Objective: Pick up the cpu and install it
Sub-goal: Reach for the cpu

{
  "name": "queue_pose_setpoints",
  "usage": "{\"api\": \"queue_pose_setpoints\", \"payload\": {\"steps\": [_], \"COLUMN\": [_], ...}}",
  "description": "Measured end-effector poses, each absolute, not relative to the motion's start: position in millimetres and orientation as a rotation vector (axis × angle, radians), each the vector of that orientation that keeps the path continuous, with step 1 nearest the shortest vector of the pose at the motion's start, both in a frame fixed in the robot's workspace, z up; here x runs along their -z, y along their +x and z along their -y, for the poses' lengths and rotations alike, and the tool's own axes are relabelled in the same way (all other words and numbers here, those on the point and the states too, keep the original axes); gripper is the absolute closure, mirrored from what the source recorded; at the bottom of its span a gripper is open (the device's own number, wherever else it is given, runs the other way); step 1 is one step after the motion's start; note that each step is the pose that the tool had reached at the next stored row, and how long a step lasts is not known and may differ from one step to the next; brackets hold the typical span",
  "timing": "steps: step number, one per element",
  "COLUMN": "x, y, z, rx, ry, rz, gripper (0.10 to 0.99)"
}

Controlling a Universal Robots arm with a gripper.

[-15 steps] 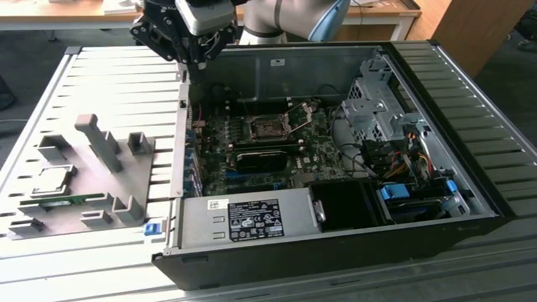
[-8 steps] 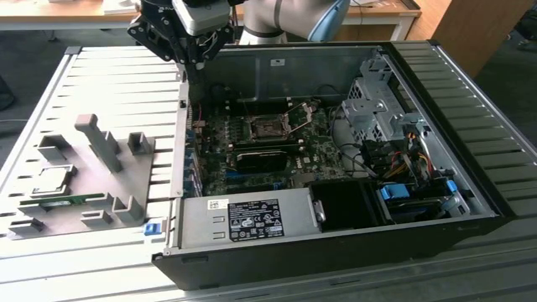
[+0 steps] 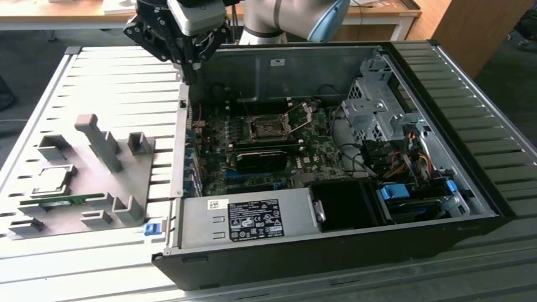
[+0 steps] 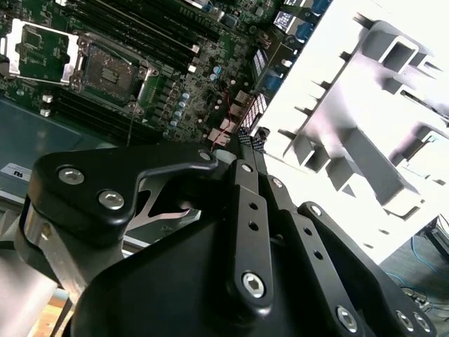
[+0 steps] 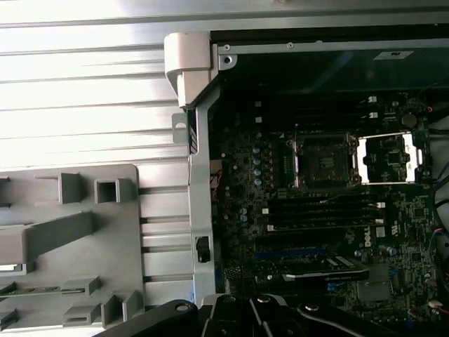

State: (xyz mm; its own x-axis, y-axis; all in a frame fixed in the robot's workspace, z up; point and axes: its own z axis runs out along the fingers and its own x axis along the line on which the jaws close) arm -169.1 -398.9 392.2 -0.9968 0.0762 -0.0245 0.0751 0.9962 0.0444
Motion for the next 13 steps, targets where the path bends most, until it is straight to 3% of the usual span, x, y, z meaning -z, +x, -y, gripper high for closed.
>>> {"api": "queue_pose_setpoints", "payload": {"steps": [13], "x": [-392.0], "y": [-177.1], "z": [398.9], "rx": [-0.068], "ry": [0.118], "rz": [-3.113], "gripper": [0.980]}}
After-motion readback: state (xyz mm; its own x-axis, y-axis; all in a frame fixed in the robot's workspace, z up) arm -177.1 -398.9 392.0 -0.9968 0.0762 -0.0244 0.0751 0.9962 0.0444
